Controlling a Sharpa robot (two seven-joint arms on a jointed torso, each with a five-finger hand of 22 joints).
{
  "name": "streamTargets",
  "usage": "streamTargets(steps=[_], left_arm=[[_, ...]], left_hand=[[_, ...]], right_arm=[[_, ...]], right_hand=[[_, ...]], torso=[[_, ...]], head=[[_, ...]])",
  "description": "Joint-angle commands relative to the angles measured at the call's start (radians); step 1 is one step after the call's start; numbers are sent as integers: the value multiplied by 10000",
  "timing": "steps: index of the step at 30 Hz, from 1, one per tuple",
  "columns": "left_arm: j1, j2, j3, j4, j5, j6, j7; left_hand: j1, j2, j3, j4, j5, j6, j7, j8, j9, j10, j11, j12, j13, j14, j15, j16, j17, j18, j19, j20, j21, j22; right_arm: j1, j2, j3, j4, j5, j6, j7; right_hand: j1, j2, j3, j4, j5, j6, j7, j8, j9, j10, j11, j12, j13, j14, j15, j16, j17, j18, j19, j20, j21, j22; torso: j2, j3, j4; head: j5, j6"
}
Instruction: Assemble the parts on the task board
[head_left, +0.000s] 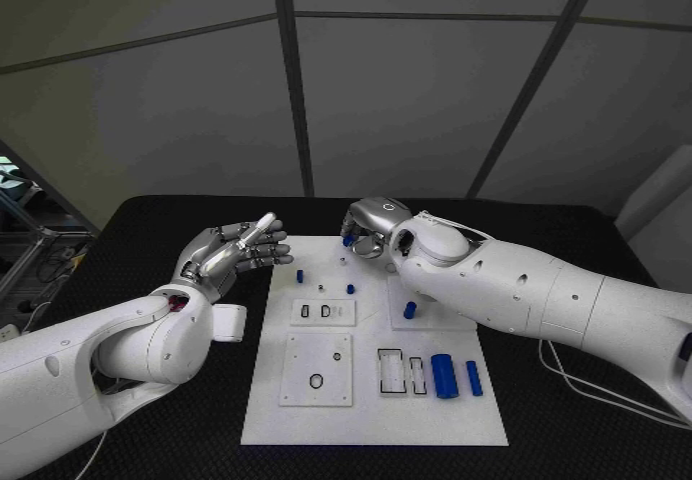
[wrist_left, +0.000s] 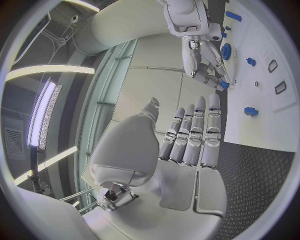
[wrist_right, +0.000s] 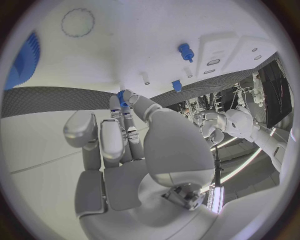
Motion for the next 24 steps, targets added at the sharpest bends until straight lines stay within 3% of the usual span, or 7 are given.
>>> streamTargets(steps=[1,24], left_arm=[[18,6,7,7,-20,133,36],[18,51,7,-32,-20,156,28]], left_hand=[[54,31,-49,-7,10,-9,49,-41,-10,25,12,-52,-13,-24,31,-38,11,88,-27,13,-43,-14],[54,31,-49,-7,10,-9,49,-41,-10,25,12,-52,-13,-24,31,-38,11,88,-27,13,-43,-14]], right_arm=[[-42,-14,-35,-2,-30,255,-21],[-42,-40,-35,-20,-93,133,-227]], right_hand=[[2,-84,12,63,49,32,12,40,7,-85,16,-72,1,276,17,61,7,-162,-2,34,53,8],[-30,-114,18,113,82,-8,31,7,0,-157,40,-128,1,268,37,71,6,-174,11,44,105,93]], torso=[[5,-3,-3],[18,-9,7]], head=[[7,1],[-8,-38]])
